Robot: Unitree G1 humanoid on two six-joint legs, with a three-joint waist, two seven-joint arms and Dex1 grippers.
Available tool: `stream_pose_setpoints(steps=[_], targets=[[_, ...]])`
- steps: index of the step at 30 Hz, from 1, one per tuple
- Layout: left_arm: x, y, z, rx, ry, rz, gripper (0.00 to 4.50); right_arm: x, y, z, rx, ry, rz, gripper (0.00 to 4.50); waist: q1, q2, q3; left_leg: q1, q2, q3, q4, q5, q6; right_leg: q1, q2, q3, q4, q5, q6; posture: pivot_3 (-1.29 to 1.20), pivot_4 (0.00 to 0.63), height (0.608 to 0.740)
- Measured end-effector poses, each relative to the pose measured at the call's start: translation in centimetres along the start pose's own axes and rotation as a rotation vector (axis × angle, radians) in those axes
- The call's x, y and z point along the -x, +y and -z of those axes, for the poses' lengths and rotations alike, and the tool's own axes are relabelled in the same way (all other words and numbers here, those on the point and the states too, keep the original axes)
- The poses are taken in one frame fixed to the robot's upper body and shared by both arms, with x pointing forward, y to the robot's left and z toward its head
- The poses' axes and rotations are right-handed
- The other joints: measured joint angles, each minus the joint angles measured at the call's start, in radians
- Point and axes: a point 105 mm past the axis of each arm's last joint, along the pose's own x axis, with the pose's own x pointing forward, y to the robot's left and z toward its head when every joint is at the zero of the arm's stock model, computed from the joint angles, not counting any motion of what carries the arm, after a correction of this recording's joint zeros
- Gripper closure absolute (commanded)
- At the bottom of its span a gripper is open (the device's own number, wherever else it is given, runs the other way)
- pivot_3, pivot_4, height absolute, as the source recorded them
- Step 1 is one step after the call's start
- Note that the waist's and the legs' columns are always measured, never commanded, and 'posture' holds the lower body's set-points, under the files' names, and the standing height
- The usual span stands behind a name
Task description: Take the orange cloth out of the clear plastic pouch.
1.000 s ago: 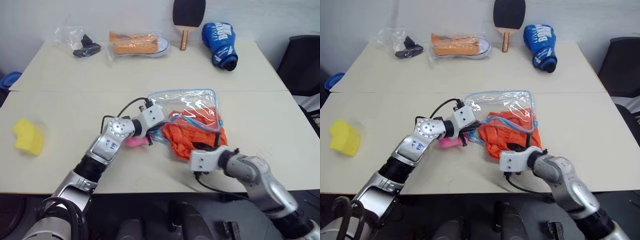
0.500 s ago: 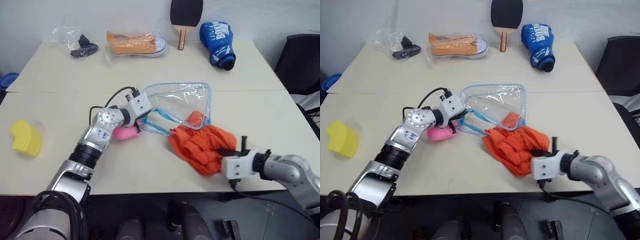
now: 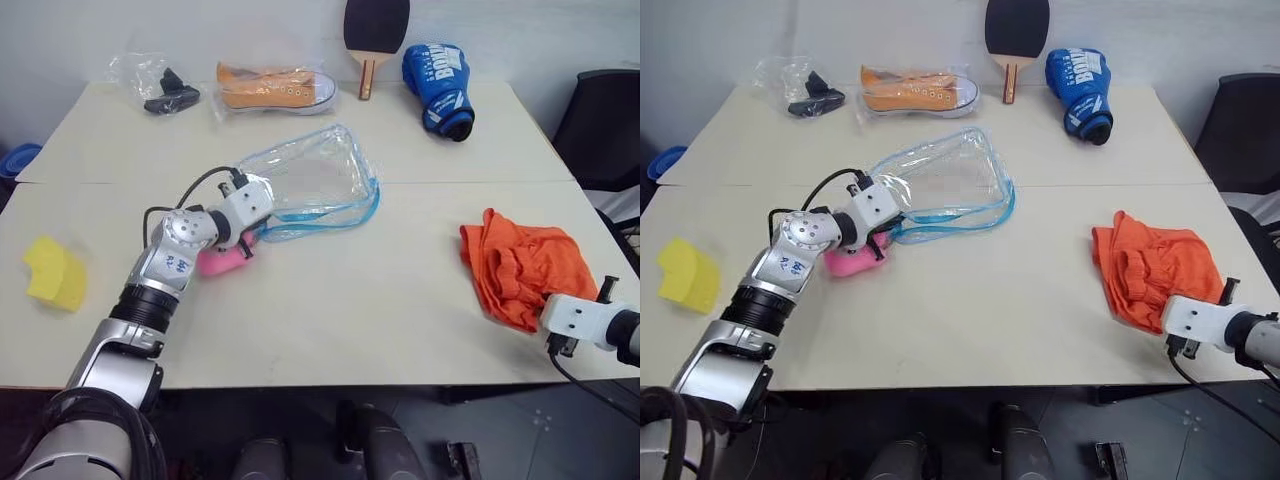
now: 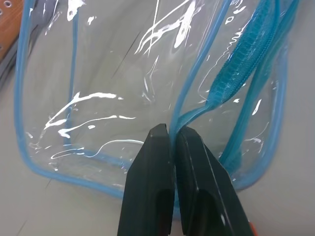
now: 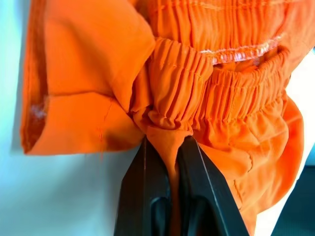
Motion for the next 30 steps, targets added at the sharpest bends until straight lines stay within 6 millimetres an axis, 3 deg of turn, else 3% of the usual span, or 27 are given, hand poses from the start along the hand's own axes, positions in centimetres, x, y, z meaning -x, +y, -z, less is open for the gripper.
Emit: stream_pose_setpoints(steps=[3, 6, 11, 17, 18, 22, 26, 28, 30], targets=[[-0.2, -1.7, -0.9, -0.03, -0.037, 0.076, 4.31, -1.0, 0.1, -1.4, -0.154, -0.051, 0.042, 4.46, -0.001, 0.0, 0.0, 0.0, 0.0, 0.0, 0.0, 0.001, -0.001, -0.001, 0.0, 0.0, 0.001, 0.0, 0.0, 0.0, 0.15, 0.74], [-0.1, -2.6, -2.0, -0.105, -0.065, 0.142, 3.72, -1.6, -0.3, -4.0, -0.285, -0.126, 0.077, 3.72, 0.002, 0.001, 0.0, 0.0, 0.0, 0.0, 0.0, 0.001, -0.002, -0.001, 0.0, 0.001, 0.002, 0.0, -0.001, 0.0, 0.15, 0.74], [0.6, -3.5, -2.7, -0.141, -0.082, 0.215, 2.23, -0.7, -1.3, -5.3, -0.384, -0.122, 0.107, 2.02, 0.007, 0.002, 0.0, -0.001, 0.0, -0.001, 0.0, 0.001, -0.002, -0.001, 0.0, 0.0, 0.001, 0.0, -0.001, 0.0, 0.15, 0.74], [2.8, -2.6, -2.4, -0.052, -0.092, 0.223, 0.33, 1.3, -0.9, -4.6, -0.474, -0.062, 0.091, 0.01, 0.014, 0.002, 0.0, -0.001, 0.0, -0.001, 0.0, 0.001, -0.001, -0.001, 0.0, 0.0, 0.001, 0.0, -0.001, 0.0, 0.15, 0.74], [3.0, -2.7, -2.6, -0.029, -0.103, 0.231, 0.06, 1.7, -0.9, -4.5, -0.491, -0.055, 0.086, 0.0, 0.015, 0.002, 0.0, -0.001, 0.0, -0.001, 0.0, 0.001, 0.0, -0.001, 0.0, 0.0, 0.001, 0.0, -0.001, 0.0, 0.15, 0.74], [5.7, -1.9, -3.2, 0.119, -0.182, 0.247, 0.02, 4.4, -1.1, -3.8, -0.637, -0.05, 0.07, 0.0, 0.015, 0.002, 0.0, -0.001, 0.0, -0.002, 0.0, 0.001, 0.0, -0.001, 0.001, 0.0, 0.001, 0.0, -0.001, 0.0, 0.15, 0.74], [11.7, 1.3, -3.2, 0.367, -0.259, 0.249, 0.02, 8.9, -1.3, -2.4, -0.859, -0.055, 0.012, 0.0, 0.008, 0.002, 0.0, -0.001, 0.001, -0.002, -0.001, 0.0, 0.0, -0.001, 0.002, 0.0, 0.0, 0.0, -0.001, 0.0, 0.15, 0.74], [15.5, 1.6, -2.3, 0.437, -0.25, 0.287, 0.02, 11.1, -1.7, -1.3, -0.939, -0.048, 0.011, 0.0, -0.001, 0.002, 0.0, 0.001, 0.001, -0.001, -0.002, 0.0, 0.0, -0.001, 0.002, 0.0, 0.0, -0.001, -0.002, 0.0, 0.15, 0.74], [18.1, 0.5, -1.0, 0.463, -0.192, 0.351, 0.02, 12.4, -1.9, -0.5, -0.966, -0.037, 0.002, 0.0, -0.005, 0.002, 0.0, 0.001, 0.0, -0.001, -0.002, -0.001, 0.002, -0.001, 0.002, 0.001, -0.001, -0.001, -0.001, 0.0, 0.15, 0.74]])
